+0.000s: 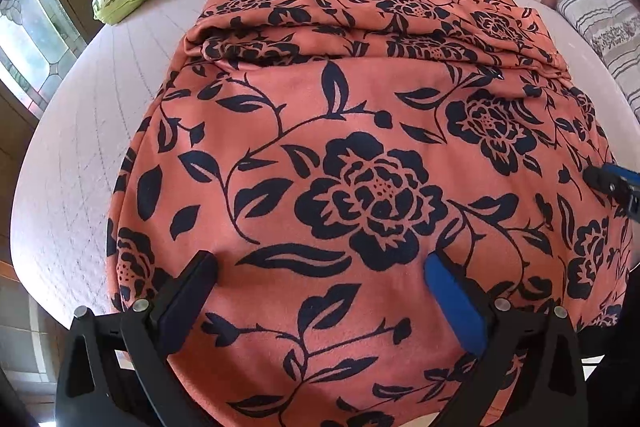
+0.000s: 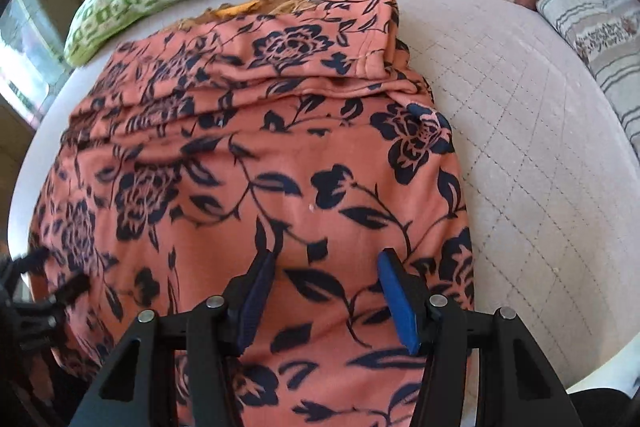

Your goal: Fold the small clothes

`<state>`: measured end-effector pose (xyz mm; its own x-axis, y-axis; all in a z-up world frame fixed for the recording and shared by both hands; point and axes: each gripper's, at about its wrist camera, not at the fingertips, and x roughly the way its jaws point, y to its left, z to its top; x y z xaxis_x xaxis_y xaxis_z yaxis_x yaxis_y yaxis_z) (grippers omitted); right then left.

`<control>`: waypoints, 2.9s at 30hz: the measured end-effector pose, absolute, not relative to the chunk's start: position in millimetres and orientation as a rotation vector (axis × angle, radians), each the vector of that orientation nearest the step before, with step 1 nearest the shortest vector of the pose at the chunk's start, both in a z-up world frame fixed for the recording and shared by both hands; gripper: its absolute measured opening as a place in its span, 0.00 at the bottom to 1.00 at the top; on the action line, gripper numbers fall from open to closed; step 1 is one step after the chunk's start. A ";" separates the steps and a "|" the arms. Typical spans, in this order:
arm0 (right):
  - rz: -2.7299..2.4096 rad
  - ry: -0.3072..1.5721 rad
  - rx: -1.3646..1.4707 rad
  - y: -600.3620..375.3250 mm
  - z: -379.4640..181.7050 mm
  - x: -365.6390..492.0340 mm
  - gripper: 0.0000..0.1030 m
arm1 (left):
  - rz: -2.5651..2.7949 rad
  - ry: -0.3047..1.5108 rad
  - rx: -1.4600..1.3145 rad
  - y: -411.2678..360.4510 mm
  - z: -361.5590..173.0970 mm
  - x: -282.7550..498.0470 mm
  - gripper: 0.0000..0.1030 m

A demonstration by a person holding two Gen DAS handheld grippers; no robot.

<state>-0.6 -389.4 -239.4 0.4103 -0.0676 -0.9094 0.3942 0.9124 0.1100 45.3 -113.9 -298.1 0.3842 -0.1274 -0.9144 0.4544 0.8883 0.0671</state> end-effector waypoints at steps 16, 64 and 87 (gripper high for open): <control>-0.235 1.164 0.340 -386.2 -236.2 -38.9 0.57 | -0.374 1.173 0.264 -74.6 -293.5 6.3 1.00; -0.181 1.091 0.702 -452.9 -242.8 -113.7 0.66 | -0.501 1.261 -0.171 56.8 -277.2 33.0 0.14; -0.099 1.088 0.624 -428.1 -245.1 -110.6 0.11 | -0.567 1.277 -0.277 53.2 -280.2 45.8 0.11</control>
<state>-110.6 -428.1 -245.1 0.4779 0.2218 -0.8500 0.3719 0.8255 0.4245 45.8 53.2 -280.2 0.1782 -0.5431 -0.8205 0.2451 0.8321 -0.4975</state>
